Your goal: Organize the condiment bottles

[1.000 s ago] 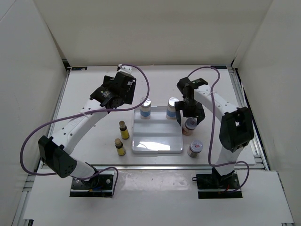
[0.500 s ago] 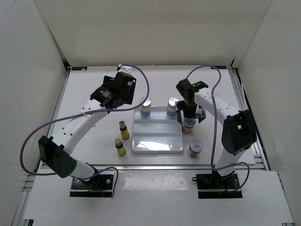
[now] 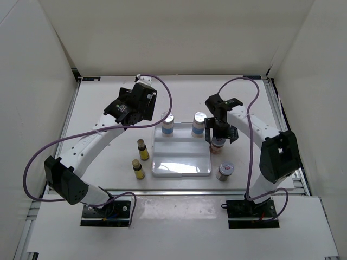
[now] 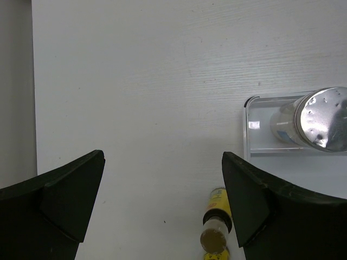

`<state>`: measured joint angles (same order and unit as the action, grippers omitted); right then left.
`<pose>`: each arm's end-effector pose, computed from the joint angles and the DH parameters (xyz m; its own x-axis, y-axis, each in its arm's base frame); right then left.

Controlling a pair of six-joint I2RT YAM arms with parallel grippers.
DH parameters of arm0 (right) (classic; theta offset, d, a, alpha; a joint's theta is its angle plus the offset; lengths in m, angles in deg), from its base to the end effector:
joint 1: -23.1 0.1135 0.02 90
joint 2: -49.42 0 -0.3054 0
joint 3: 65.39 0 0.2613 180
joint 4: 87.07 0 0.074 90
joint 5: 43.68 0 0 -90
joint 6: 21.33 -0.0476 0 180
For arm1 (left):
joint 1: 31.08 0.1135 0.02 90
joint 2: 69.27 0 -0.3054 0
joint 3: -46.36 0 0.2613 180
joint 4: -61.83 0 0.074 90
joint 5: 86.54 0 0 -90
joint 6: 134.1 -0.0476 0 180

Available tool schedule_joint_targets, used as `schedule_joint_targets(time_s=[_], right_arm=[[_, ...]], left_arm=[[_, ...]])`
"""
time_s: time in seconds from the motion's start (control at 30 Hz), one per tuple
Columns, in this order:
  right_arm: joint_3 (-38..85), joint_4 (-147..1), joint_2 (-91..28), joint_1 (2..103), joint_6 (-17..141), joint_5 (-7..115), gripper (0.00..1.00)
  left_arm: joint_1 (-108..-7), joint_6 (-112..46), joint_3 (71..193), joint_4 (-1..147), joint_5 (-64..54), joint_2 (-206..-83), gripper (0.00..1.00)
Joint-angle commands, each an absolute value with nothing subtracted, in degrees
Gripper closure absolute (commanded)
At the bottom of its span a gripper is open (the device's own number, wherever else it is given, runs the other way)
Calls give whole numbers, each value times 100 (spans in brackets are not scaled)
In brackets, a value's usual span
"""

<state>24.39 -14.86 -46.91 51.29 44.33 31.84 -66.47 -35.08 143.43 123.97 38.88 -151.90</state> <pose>0.3024 0.1486 0.2694 -0.9585 -0.0609 -0.2787 -0.0213 0.9895 -0.1431 0.2685 -0.1569 0.3981 -0.6197 0.2835 -0.7319 0.0575 0.9464 0.3178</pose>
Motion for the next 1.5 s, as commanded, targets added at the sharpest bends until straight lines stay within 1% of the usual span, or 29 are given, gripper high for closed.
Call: schedule_joint_targets(time_s=[0.0,0.13,0.33,0.43,0.53,0.73,0.87,0.97,1.0,1.07,1.1,1.2,1.23,1.27,1.3,1.4,1.47], right_arm=[[2320,-1868,-4365,5088,4292,3235,6],[2268,-1816,-4164,5035,4292,3235,6],[2145,-1869,-4102,4781,3994,3182,12],[2145,-1930,-4364,4622,3878,3480,15],[2311,-2062,-4601,4481,3739,3770,15],[2523,-1992,-5094,4358,3378,3963,14],[2575,-1887,-5323,4235,3325,4166,20],[2715,-1755,-5201,4235,3264,3956,34],[2716,-1702,-5148,4235,3263,3720,43],[2926,-1413,-5008,4235,3211,3447,54],[3014,-1281,-5007,4235,3210,3298,61],[3479,-701,-5007,4182,3158,2761,74],[3594,-578,-5007,4182,3158,2664,84],[3708,-403,-4946,4182,3158,2611,90],[3866,-401,-4945,4182,3158,2611,100],[3920,-330,-4717,4182,3158,2978,100],[3920,-444,-4611,4121,3000,3671,100]], left_arm=[[-6676,-3469,14253,12459,3993,-14899,0],[-6676,-3469,14252,12459,3993,-14899,0],[-6676,-3469,14252,12511,3993,-14899,0],[-6676,-3469,14305,12511,3993,-14899,0],[-6728,-3469,14305,12511,3993,-14899,0],[-6729,-3469,14305,12564,4046,-14899,0],[-6729,-3522,14305,12564,4046,-14846,0],[-6729,-3522,14252,12564,4099,-14846,0],[-6729,-3522,14252,12564,4099,-14846,0],[-6729,-3522,14199,12564,4099,-14846,0],[-6729,-3522,14199,12564,4151,-14846,0],[-6729,-3469,14199,12564,4151,-14846,0],[-6729,-3469,14199,12564,4151,-14846,0],[-6729,-3469,14199,12564,4151,-14846,0],[-6729,-3469,14199,12564,4151,-14846,0],[-6781,-3469,14199,12564,4151,-14846,0],[-6781,-3417,14199,12564,4151,-14846,0]])
